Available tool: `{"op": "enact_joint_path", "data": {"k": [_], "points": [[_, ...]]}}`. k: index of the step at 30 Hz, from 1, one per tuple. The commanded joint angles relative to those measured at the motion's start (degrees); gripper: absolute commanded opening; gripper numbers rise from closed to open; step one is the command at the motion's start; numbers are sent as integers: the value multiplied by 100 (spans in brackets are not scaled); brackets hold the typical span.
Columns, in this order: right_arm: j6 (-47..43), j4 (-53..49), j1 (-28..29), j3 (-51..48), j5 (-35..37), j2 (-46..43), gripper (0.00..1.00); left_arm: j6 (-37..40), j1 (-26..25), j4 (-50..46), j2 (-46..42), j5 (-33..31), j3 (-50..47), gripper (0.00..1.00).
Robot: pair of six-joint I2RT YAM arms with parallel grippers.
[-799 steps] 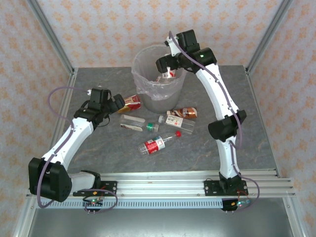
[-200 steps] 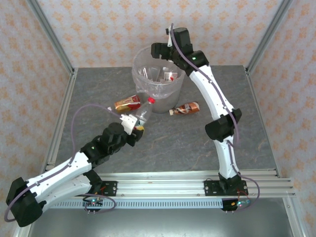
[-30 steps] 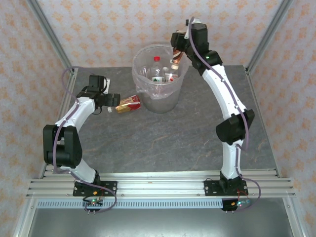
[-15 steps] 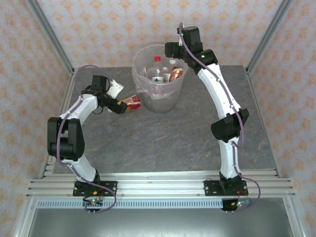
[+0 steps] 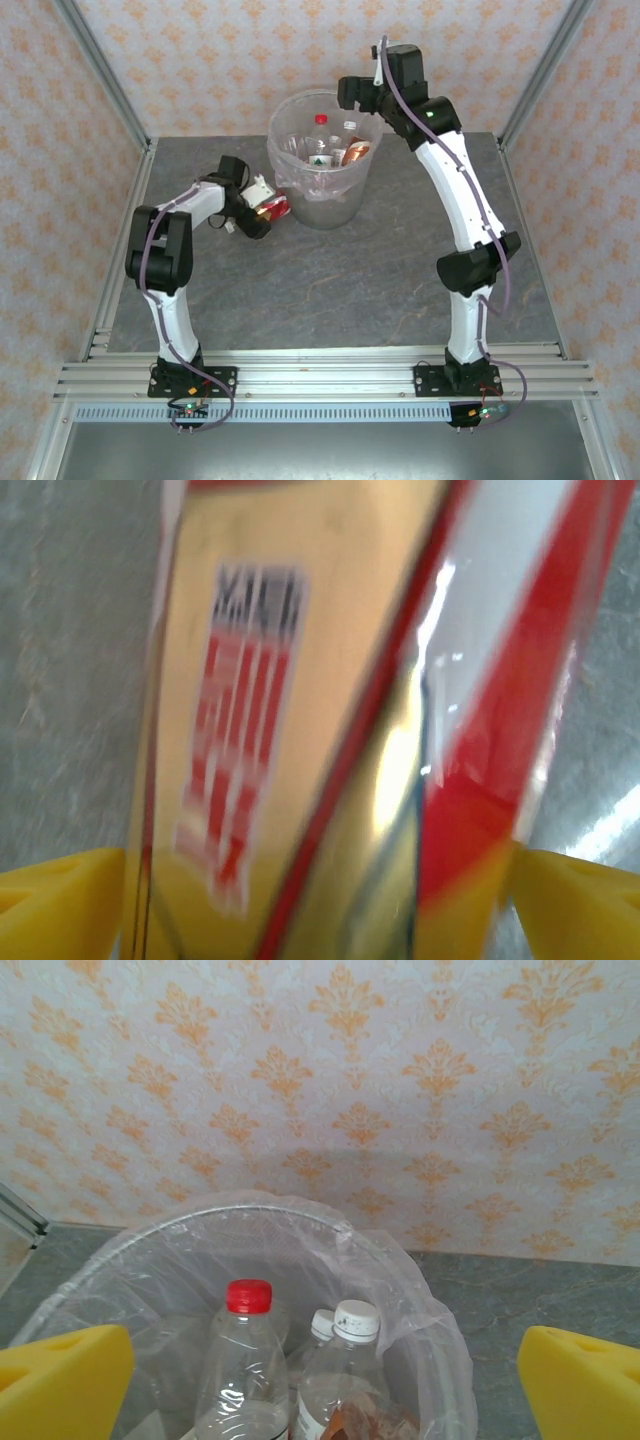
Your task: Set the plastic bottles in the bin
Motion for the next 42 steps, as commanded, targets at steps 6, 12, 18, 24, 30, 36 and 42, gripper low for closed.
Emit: {"op": "enact_joint_path", "data": {"k": [6, 12, 18, 24, 30, 36, 42], "points": [[-16, 632, 25, -1718, 237, -1227, 99, 250, -121, -601, 304, -528, 443, 78], [-134, 1452, 22, -3646, 554, -2512, 99, 234, -116, -482, 174, -518, 264, 59], [90, 2532, 24, -5579, 999, -3679, 99, 104, -4, -622, 166, -353, 355, 58], [513, 3250, 19, -6961, 1242, -4362, 99, -367, 165, -282, -179, -311, 57, 55], [1244, 3805, 17, -7943, 1188, -4719, 99, -996, 169, 431, -878, -352, -613, 46], [1213, 3956, 21, -8194, 1352, -4891, 99, -1269, 282, 651, -1222, -578, -901, 43], [957, 3947, 17, -8121, 1307, -4903, 99, -2075, 472, 1131, -1799, -763, -1101, 32]]}}
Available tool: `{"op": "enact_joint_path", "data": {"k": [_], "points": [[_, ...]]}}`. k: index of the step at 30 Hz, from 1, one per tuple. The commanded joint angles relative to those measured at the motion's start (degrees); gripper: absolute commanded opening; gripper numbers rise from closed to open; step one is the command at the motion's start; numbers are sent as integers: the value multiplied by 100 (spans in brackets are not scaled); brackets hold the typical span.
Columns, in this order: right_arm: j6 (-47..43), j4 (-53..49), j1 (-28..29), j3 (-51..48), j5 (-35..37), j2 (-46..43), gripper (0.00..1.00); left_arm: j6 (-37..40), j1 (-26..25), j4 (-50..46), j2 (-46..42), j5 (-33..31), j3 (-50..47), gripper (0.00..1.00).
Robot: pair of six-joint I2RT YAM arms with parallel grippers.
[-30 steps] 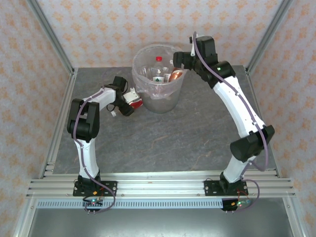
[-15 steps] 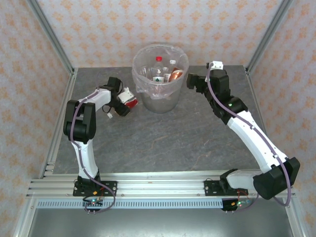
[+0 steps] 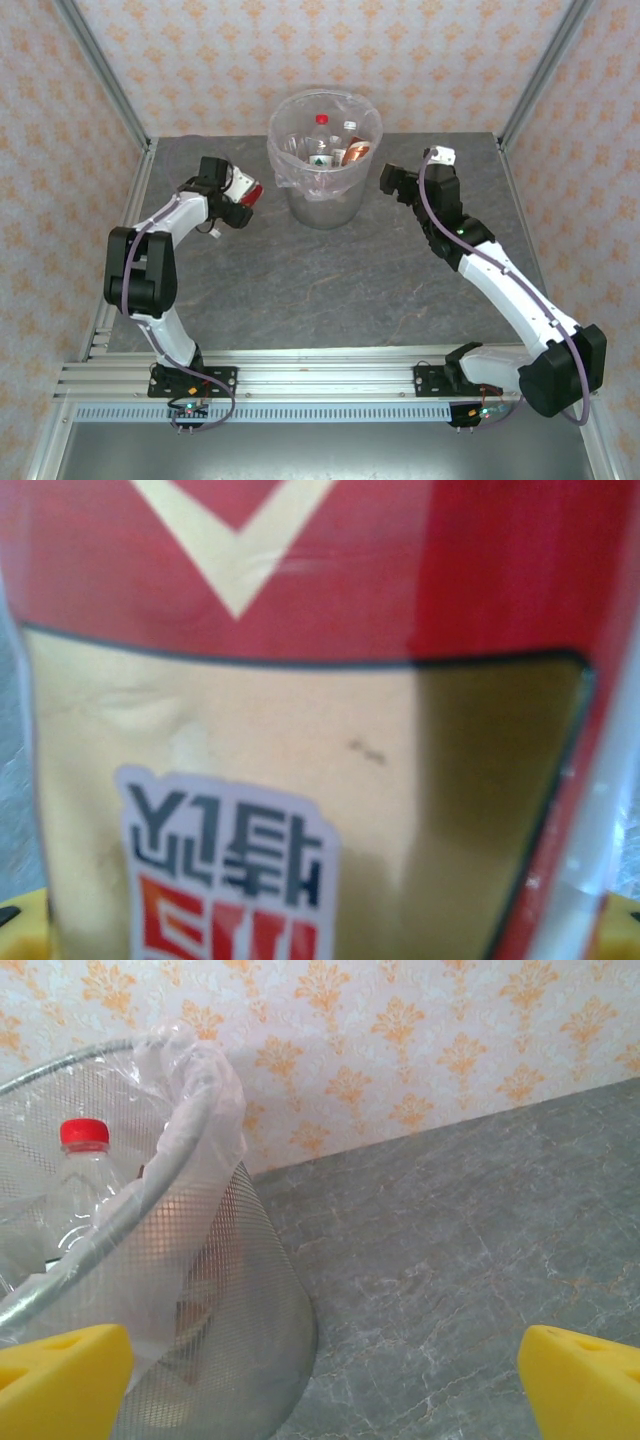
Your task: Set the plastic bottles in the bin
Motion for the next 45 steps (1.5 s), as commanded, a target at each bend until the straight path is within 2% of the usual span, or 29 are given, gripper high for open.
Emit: {"op": "enact_joint_path", "data": {"k": [1, 3, 5, 8, 12, 15, 19, 22, 25, 33, 35, 37, 38, 39, 40, 41, 43, 45], "points": [[-135, 210, 14, 102, 111, -147, 99, -693, 67, 347, -472, -171, 29, 32], [-127, 252, 13, 57, 98, -144, 99, -1029, 57, 346, -664, -149, 47, 31], [-55, 344, 16, -29, 87, -155, 99, -1528, 32, 381, -933, -253, 49, 26], [98, 511, 16, -176, 79, -163, 99, -2302, -53, 268, -1349, -520, 181, 14], [236, 684, 15, -289, 67, -158, 99, -2902, -385, -26, -1836, -591, 624, 1], [326, 776, 21, -338, -19, -126, 99, -3379, -735, 15, -2173, -818, 932, 0], [395, 761, 17, -383, -79, -163, 99, -4327, -957, 599, -2386, -659, 1115, 0], [401, 679, 14, -437, -28, -284, 99, -4678, -1104, 704, -2196, -518, 1495, 0], [448, 578, 17, -541, 48, -479, 99, -4650, -1369, 453, -1756, -502, 2186, 0], [714, 411, 18, -929, 224, -995, 99, -4154, -2131, -79, -339, -1355, 3881, 1], [773, 370, 14, -988, 245, -1095, 99, -4072, -2295, -278, 66, -1808, 4289, 7], [820, 351, 14, -1032, 247, -1165, 99, -4081, -2445, -527, 396, -2609, 4636, 16], [836, 327, 15, -1054, 252, -1195, 99, -4085, -2489, -610, 549, -2882, 4764, 26], [856, 312, 8, -1066, 256, -1210, 99, -4093, -2509, -675, 658, -2999, 4876, 40], [861, 293, 15, -1073, 260, -1221, 99, -4082, -2509, -741, 776, -3019, 5002, 59], [861, 283, 15, -1081, 260, -1222, 99, -4035, -2509, -854, 823, -2988, 5157, 72], [858, 256, 14, -1081, 255, -1209, 99, -4010, -2507, -1236, 1091, -2901, 5516, 86], [849, 217, 9, -1071, 288, -1180, 99, -3911, -2509, -1522, 1023, -2711, 5740, 94]]}}
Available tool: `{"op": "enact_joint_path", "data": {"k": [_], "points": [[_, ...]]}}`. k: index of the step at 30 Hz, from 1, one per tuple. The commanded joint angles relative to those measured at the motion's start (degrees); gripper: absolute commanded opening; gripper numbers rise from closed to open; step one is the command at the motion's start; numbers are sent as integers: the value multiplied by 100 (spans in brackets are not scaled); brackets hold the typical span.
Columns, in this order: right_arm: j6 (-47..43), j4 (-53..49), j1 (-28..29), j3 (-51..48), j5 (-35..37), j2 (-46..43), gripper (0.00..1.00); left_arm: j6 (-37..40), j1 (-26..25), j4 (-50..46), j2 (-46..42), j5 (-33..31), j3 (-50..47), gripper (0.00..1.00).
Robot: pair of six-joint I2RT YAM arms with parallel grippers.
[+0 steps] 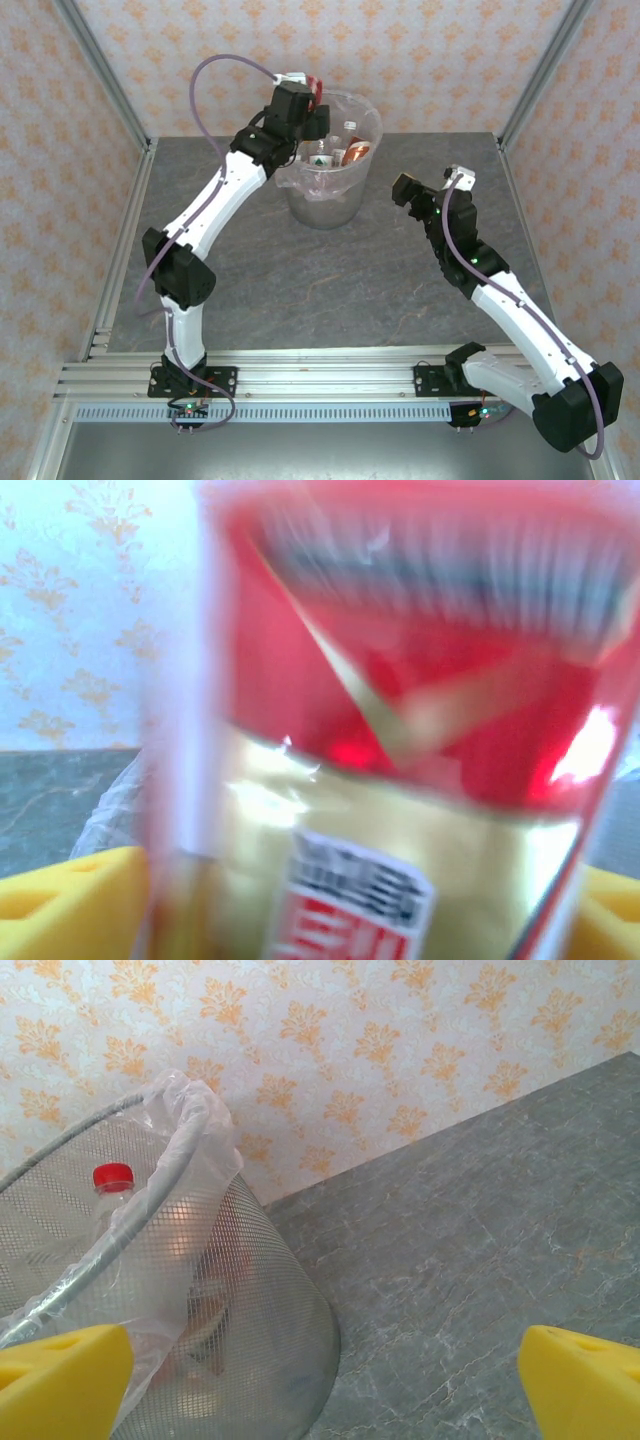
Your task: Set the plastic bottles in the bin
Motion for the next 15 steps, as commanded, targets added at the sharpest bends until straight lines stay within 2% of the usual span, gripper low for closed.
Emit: {"op": "enact_joint_path", "data": {"k": [1, 4, 7, 11, 15], "points": [[80, -138, 17, -63, 181, -23, 99, 206, 22, -654, -309, -83, 455, 96], [82, -72, 13, -108, 297, 88, 99, 339, 29, -486, -949, 152, 23, 100], [59, 59, 10, -157, 533, 227, 99, 443, 90, -140, -1623, 120, -767, 100], [-148, 144, -105, -276, 1059, 324, 99, 492, 403, 542, -2619, -720, -2421, 100], [-472, 303, -474, -626, 1435, 307, 99, 485, 1026, 928, -3623, -1543, -4118, 100]]}}
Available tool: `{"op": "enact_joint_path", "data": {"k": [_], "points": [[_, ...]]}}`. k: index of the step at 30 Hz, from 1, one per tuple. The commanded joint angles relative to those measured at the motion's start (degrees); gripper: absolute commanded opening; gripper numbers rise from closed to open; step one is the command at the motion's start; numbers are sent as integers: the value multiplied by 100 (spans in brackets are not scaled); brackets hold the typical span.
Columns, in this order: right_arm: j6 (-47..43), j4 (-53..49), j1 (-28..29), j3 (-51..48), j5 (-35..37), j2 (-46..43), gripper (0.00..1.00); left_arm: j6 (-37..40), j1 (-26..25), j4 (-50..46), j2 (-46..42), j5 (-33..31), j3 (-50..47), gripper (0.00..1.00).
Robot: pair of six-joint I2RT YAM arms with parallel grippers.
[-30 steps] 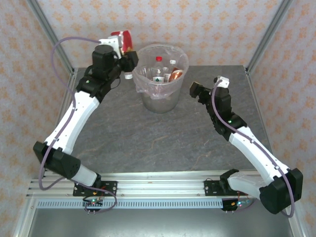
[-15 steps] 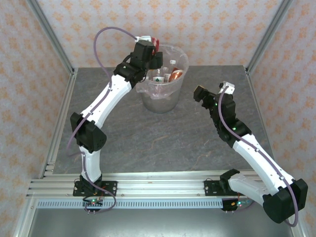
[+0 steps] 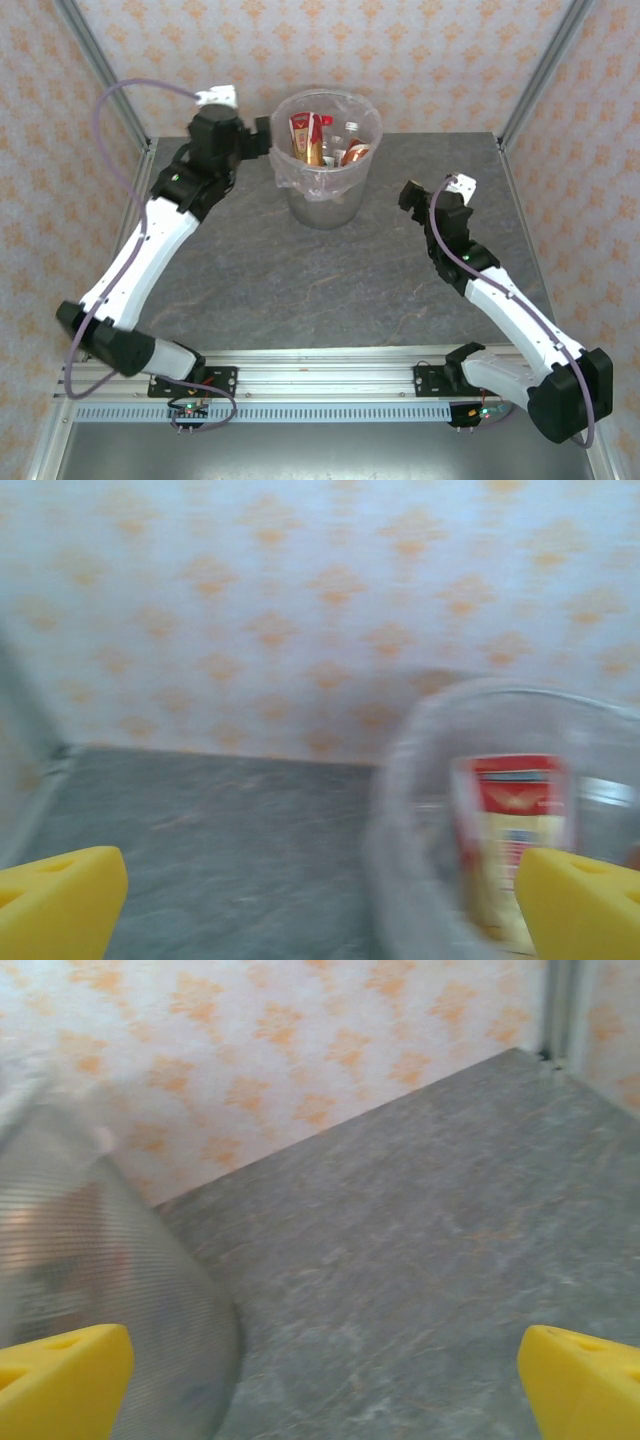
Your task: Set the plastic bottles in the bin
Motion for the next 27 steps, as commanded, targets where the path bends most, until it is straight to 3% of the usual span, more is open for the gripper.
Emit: {"op": "enact_joint_path", "data": {"k": [1, 6, 10, 12, 16, 22, 25, 27], "points": [[-351, 215, -359, -310, 618, -3, 99, 50, 509, 426, -505, -1137, -1256, 100], [-780, 946, -812, -987, 802, 230, 99, -323, 1295, 1026, -1221, -2069, -3060, 100], [-1154, 1515, -1012, -1346, 835, 711, 99, -393, 1665, 1779, -1255, -2149, -4241, 100], [-1456, 1927, -1090, -1533, 833, 1009, 99, -256, 1809, 2305, -1094, -1824, -4708, 100], [-1952, 2636, -1257, -1817, 573, 1566, 99, 255, 1949, 3558, -660, -372, -5392, 100], [-2095, 3332, -1355, -2018, 136, 1718, 99, 729, 1976, 4617, 359, -184, -5510, 100], [-2098, 3551, -1470, -2050, -186, 1778, 99, 983, 2032, 4495, 408, 213, -5415, 100], [-2156, 3744, -1530, -2090, -328, 1826, 99, 1114, 2038, 4979, 141, 378, -5829, 100]]}}
